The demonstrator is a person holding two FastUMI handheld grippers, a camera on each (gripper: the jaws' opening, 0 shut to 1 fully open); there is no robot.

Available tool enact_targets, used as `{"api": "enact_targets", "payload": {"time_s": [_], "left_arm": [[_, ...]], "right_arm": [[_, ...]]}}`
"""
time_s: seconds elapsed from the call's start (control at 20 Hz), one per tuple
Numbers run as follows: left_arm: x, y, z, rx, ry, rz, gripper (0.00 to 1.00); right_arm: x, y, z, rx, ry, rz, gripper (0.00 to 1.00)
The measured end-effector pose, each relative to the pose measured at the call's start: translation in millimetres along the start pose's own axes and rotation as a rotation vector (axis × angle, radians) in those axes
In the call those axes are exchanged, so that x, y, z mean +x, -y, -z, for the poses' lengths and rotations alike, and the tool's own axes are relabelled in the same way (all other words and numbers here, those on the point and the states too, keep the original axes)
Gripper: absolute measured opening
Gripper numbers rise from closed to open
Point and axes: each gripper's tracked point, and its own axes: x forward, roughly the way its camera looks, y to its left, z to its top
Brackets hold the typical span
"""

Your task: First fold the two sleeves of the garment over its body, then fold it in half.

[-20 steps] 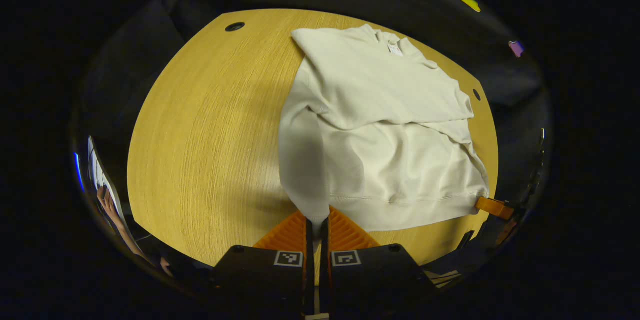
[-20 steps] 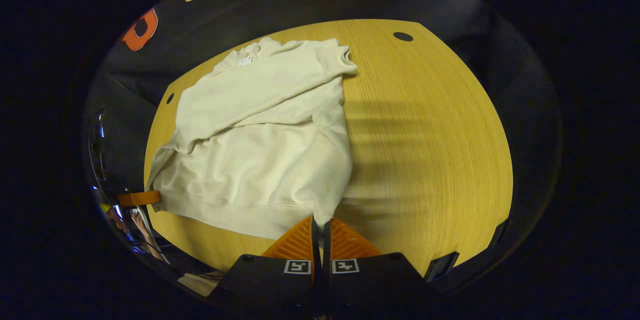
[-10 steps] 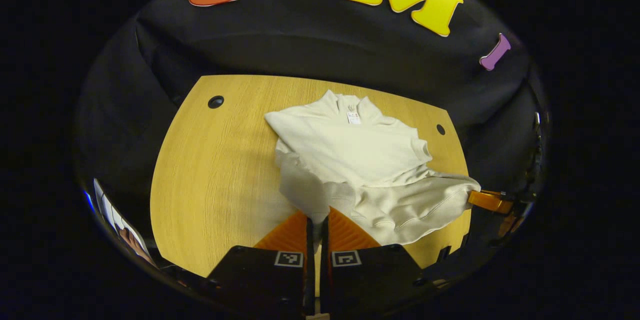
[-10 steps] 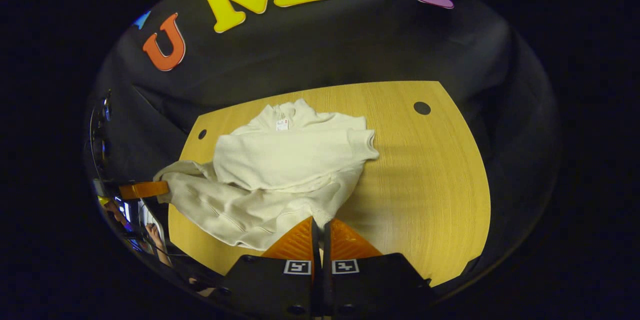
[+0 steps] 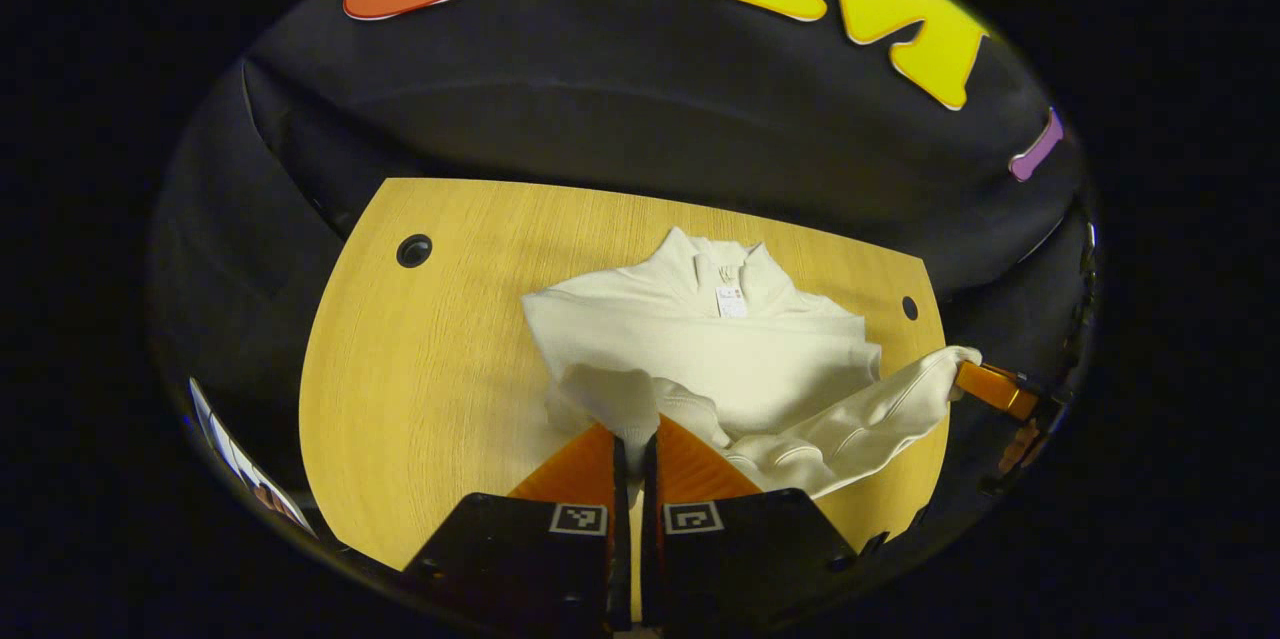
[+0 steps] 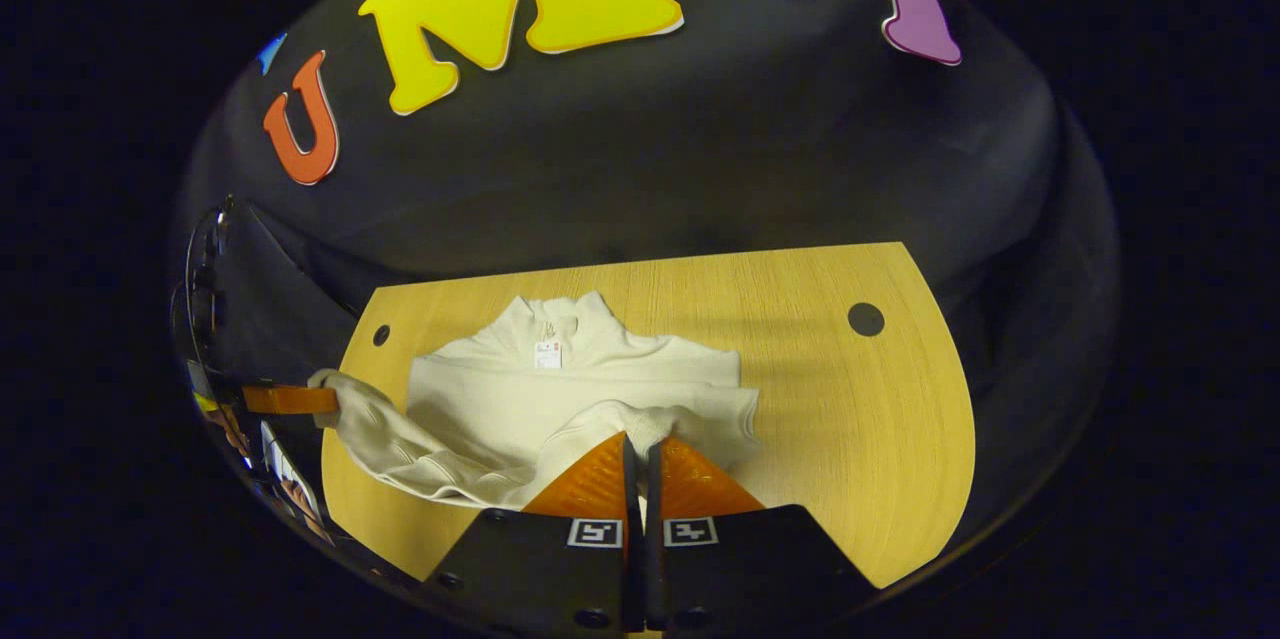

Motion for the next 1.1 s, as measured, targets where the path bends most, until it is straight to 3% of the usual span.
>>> {"api": "enact_targets", "payload": {"time_s": [0.3,0.5,0.85,1.0,1.05,1.1], "left_arm": [[93,0,-44,0.015,0.086,-0.006,0.07],[145,-7,-44,-0.010,0.079,0.002,0.07],[172,-6,-44,-0.039,0.093,0.048,0.12],[173,-3,-42,-0.016,0.074,0.047,0.31],[173,-2,-43,-0.010,0.077,0.048,0.29],[173,2,-45,-0.008,0.084,0.055,0.48]], "right_arm": [[98,16,-24,0.104,0.061,-0.035,0.00],[153,40,-10,0.173,0.043,0.002,0.00],[167,44,-7,0.034,0.086,0.071,0.01],[161,41,-13,0.008,0.096,0.079,0.03],[158,39,-17,-0.005,0.106,0.075,0.07],[155,40,-20,-0.010,0.114,0.080,0.05]]}}
